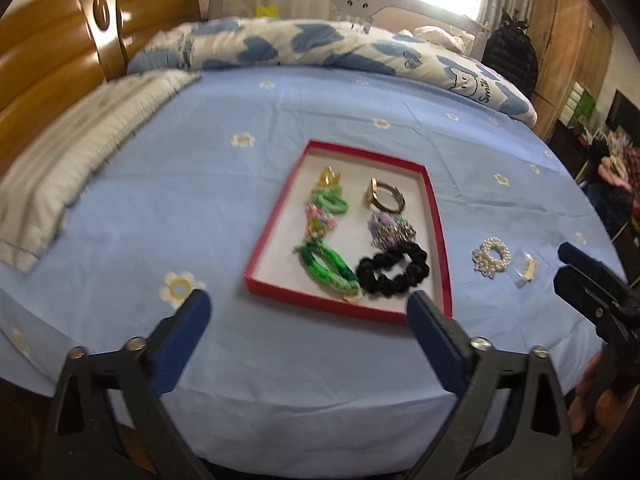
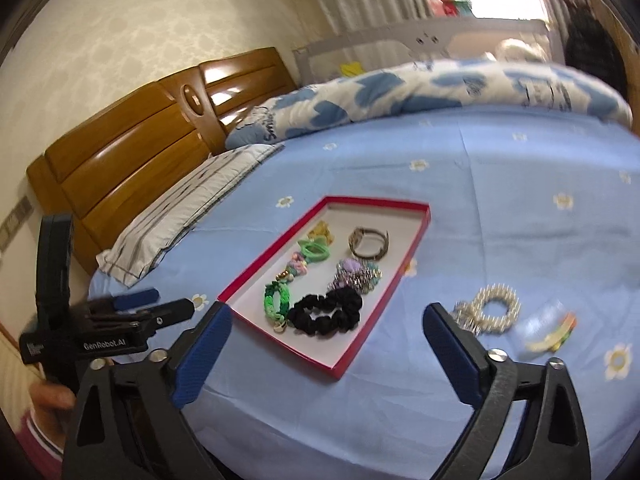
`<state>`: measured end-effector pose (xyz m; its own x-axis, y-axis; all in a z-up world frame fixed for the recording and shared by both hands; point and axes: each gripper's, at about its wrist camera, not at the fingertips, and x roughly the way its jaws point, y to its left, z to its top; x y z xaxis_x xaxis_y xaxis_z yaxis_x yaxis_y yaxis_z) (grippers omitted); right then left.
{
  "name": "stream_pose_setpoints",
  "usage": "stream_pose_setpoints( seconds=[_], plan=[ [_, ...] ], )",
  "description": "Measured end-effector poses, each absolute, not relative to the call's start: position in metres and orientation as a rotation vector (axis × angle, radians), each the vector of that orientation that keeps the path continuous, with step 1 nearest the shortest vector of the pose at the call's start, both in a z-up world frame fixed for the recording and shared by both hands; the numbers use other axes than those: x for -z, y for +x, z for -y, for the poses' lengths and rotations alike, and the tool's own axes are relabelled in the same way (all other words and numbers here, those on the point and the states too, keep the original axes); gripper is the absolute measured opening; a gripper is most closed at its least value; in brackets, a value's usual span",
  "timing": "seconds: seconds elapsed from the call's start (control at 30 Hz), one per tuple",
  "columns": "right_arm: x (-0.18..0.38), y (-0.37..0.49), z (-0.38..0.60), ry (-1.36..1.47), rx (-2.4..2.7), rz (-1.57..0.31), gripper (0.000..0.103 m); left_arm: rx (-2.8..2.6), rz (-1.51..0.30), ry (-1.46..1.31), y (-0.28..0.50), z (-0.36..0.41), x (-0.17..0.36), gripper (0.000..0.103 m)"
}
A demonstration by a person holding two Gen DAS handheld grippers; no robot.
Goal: Organize jewelry
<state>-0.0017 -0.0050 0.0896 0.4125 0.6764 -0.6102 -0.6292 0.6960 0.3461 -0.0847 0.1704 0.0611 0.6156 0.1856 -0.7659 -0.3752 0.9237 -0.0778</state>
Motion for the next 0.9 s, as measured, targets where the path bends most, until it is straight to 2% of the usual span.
stream_pose_setpoints(
  seconds=[0.13, 0.53, 0.9],
  plan=[
    [-0.089, -0.004, 0.0, 0.042, -0.835, -0.786, 0.102, -0.364, -0.851, -0.194, -0.083, -0.17, -0.056, 0.103],
    [-0.037, -0.011, -0.003, 0.036, -0.753, -0.831, 0.102, -0.391, -0.909, -0.271, -0.086, -0.173, -0.007, 0.103],
    [-0.022, -0.013, -0.01, -0.021, -0.73, -0.927, 0.102, -0.421, -0.902, -0.189, -0.088, -0.16, -0.014, 0.103]
  ],
)
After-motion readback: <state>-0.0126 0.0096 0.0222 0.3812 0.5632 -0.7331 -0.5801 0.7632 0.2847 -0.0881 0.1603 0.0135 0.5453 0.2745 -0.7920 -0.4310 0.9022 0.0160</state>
